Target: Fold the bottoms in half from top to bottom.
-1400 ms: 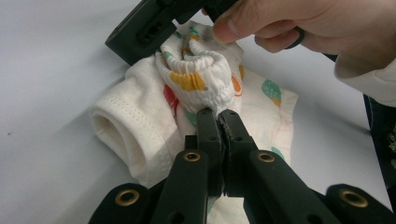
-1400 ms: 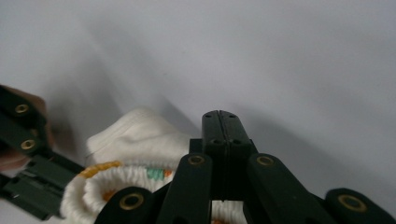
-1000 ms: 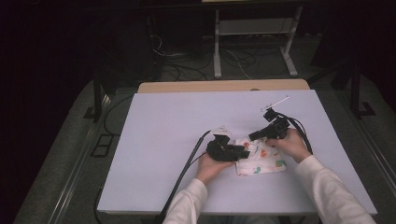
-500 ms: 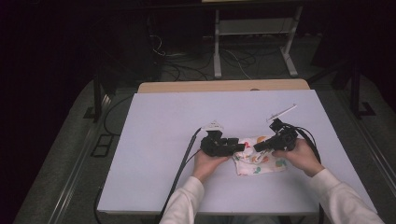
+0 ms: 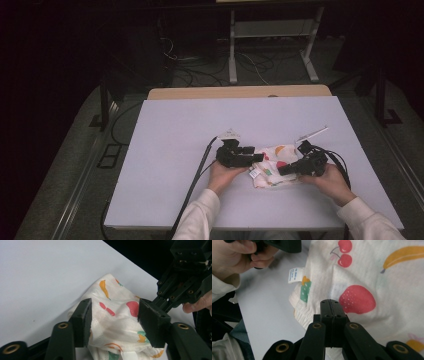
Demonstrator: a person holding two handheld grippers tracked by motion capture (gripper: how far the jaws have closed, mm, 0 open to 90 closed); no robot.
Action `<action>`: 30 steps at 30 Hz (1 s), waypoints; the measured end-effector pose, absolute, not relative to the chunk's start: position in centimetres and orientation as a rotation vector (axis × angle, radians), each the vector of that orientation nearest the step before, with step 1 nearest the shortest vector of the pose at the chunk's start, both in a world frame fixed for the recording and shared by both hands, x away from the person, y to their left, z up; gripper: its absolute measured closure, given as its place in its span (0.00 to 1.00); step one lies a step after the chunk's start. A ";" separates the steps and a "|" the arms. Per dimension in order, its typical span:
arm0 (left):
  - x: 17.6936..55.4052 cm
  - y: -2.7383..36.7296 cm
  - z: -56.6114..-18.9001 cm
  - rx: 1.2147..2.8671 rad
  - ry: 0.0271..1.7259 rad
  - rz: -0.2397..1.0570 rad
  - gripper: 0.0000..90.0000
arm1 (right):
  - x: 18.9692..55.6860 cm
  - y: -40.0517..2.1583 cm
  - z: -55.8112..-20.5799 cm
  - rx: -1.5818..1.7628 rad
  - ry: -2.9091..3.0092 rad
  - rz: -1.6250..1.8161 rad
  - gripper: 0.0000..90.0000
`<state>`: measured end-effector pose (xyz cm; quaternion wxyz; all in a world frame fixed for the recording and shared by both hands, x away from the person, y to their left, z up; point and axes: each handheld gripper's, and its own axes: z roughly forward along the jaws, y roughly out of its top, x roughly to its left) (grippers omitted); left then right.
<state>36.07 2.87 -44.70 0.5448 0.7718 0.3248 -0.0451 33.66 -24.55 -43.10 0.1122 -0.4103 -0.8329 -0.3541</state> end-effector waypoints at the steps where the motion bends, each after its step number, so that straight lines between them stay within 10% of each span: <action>1: 36.1 2.8 -44.7 1.831 0.776 -0.103 0.46 | 33.6 -24.6 -43.3 -1.207 -2.440 -1.041 0.99; 13: 36.8 2.0 -44.3 1.862 0.796 -0.063 0.27 | 32.7 -25.3 -44.3 -1.208 -2.408 -1.075 0.97; 30: 37.8 1.4 -42.6 1.910 0.769 -0.055 0.11 | 32.4 -26.0 -42.1 -1.114 -2.495 -1.250 0.47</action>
